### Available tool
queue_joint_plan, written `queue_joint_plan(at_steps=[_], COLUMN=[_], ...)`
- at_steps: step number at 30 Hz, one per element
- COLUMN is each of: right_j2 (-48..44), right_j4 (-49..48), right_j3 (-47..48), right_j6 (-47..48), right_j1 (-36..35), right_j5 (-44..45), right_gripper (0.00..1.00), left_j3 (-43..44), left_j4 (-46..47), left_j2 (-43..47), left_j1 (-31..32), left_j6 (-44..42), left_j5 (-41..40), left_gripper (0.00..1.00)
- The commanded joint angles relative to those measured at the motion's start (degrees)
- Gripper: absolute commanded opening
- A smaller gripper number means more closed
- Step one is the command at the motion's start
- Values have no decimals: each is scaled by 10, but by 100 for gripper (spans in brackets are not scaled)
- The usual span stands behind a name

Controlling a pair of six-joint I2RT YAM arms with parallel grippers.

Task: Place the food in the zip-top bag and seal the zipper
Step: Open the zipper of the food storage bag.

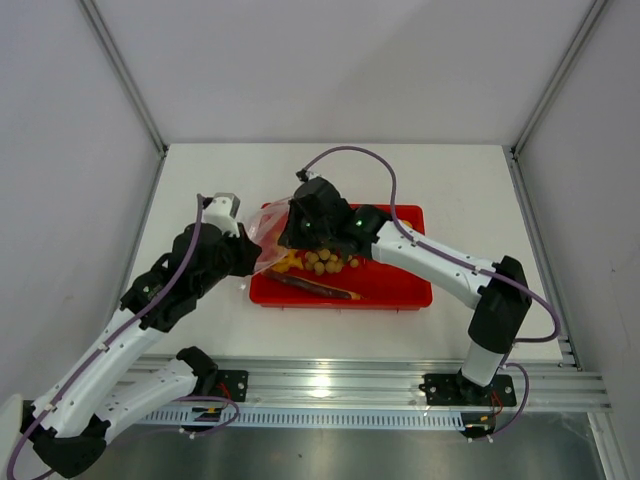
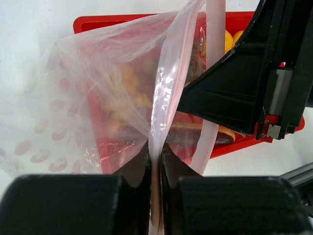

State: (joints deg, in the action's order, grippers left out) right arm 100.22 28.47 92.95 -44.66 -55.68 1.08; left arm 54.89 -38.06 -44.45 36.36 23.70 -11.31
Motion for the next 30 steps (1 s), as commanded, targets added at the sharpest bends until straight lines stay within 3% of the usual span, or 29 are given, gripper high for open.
queue_joint_plan(at_steps=[1, 5, 8, 12, 22, 25, 30], right_j2=[-20, -18, -2, 16, 32, 40, 43], right_j4=[-16, 18, 49, 70, 93, 110, 115], right_j3=[36, 64, 100, 130, 166, 181, 186], right_j6=[0, -2, -17, -31, -41, -33, -28], right_j1=[-16, -39, -57, -68, -80, -85, -86], right_j5=[20, 50, 88, 102, 134, 155, 168], right_gripper=[0, 0, 0, 0, 0, 0, 0], left_j3=[12, 28, 42, 65, 69, 73, 76], left_j4=[23, 21, 15, 3, -10, -11, -18], left_j2=[9, 9, 9, 2, -10, -11, -13], left_j1=[5, 4, 5, 4, 8, 9, 11], left_j6=[-2, -16, -31, -49, -55, -54, -55], left_j5=[9, 6, -6, -27, -47, -47, -48], left_gripper=[14, 41, 52, 59, 47, 34, 22])
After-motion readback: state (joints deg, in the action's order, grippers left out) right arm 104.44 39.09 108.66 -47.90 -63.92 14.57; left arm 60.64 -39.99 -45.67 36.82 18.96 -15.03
